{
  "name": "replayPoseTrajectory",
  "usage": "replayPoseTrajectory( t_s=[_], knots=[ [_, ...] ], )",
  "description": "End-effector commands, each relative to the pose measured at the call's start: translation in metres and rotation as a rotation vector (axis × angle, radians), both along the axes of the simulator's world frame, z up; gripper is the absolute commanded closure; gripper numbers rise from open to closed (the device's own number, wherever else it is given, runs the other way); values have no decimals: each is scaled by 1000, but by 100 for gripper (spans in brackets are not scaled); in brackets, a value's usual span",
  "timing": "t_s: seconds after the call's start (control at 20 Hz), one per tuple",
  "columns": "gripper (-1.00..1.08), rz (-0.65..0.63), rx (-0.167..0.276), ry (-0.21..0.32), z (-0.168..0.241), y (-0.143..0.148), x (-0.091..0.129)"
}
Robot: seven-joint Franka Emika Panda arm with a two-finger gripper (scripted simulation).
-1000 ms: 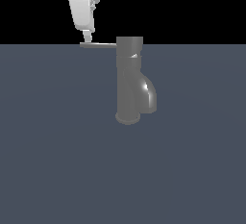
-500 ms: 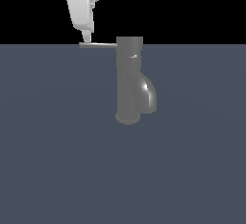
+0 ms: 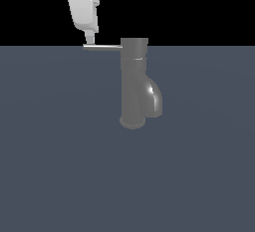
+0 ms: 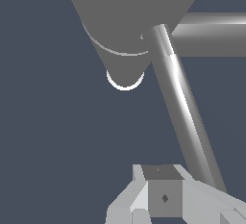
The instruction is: Turn on the faucet by rotating a designated handle.
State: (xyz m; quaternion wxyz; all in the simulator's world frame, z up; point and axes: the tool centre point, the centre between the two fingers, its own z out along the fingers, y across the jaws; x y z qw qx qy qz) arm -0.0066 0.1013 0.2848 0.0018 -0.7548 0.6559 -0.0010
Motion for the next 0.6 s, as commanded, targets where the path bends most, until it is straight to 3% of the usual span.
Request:
replayPoseTrajectory(
  t_s=[0.0,0.55],
  knots=[
    [108,0,-1,4,0,-2,-9],
    [108,-1,-1,4,0,-8,-37]
  ],
)
